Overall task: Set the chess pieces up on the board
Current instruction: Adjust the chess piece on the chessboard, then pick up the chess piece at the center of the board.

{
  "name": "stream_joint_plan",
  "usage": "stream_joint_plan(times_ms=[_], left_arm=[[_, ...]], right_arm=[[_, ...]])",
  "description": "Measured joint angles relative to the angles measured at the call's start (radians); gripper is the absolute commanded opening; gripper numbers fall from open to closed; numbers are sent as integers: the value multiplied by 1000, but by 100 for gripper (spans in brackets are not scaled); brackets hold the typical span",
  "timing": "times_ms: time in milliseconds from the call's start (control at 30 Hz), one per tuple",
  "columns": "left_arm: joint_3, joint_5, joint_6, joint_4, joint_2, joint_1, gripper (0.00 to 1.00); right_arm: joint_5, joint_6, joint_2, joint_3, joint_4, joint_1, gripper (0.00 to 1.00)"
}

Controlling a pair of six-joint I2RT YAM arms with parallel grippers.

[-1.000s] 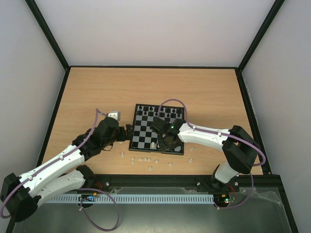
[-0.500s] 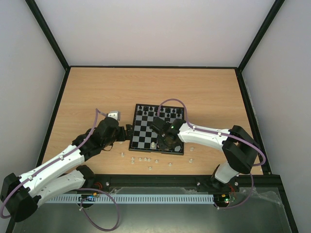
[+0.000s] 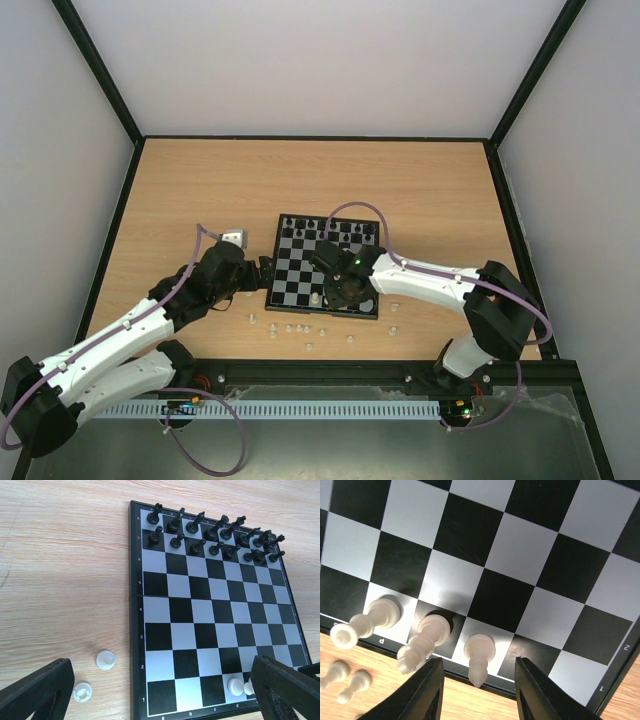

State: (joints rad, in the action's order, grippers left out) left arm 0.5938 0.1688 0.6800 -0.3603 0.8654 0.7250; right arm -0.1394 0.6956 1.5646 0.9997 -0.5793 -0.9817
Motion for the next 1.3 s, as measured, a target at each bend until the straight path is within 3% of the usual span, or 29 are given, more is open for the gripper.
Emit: stream_joint_plan(times_ms=[267, 800, 867, 933, 1000, 1167, 1300], left_arm=[[0, 0, 1, -6, 0, 0, 100], [11, 40, 22, -33, 60, 0, 100], [13, 42, 24, -34, 82, 0, 99], [17, 42, 26, -36, 114, 0, 99], [20, 42, 29, -39, 142, 0, 100], [24, 42, 42, -47, 179, 0, 99], [34, 43, 47, -54, 220, 0, 91]], right_arm=[[-24, 2, -52, 0, -6, 0, 59], [-89, 8, -145, -17, -18, 0, 61], [-94, 7, -161, -18, -18, 0, 67], [-99, 4, -174, -18, -17, 0, 79], [-106, -5, -185, -18, -16, 1, 99], [-116, -24, -207, -32, -10, 15, 99], [-115, -43, -231, -46, -3, 35, 99]])
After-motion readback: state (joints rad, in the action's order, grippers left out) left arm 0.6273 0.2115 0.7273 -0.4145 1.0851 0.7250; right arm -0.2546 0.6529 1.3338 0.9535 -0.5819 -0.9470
